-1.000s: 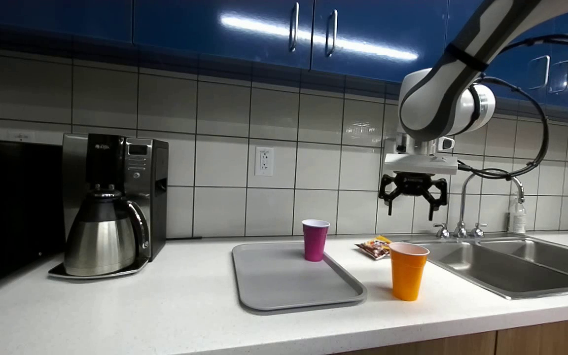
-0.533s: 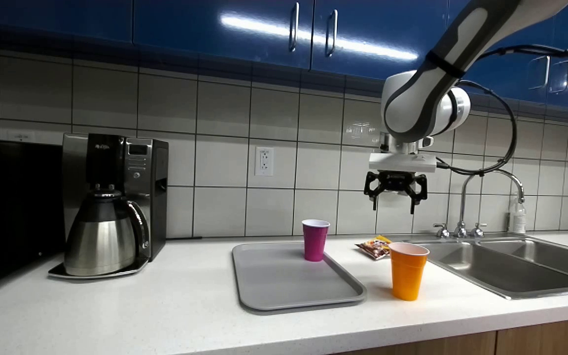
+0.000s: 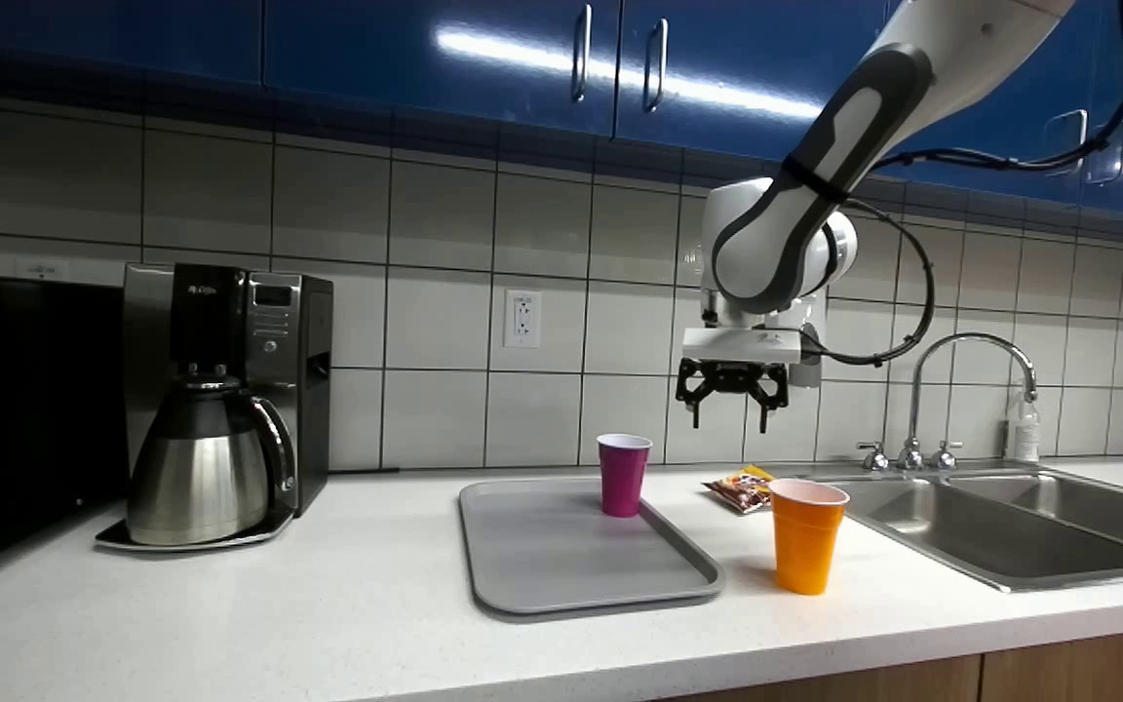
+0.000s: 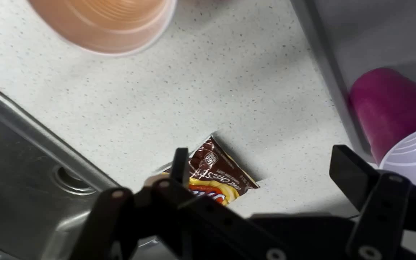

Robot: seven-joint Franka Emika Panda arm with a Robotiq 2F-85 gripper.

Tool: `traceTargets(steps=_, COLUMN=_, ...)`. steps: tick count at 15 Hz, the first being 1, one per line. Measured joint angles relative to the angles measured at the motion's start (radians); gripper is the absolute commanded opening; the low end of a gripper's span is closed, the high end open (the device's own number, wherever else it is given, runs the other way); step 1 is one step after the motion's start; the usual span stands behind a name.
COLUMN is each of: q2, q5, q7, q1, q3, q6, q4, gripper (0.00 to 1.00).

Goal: Remove the cups from the grey tray.

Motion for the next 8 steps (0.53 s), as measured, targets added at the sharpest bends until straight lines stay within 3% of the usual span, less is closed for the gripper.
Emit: traceTargets(steps=8, q2=0.204, q5=-0.001, q7=0.000, q1=0.133, q3=-0.079, q6=0.002, q4=0.216, gripper=1.00)
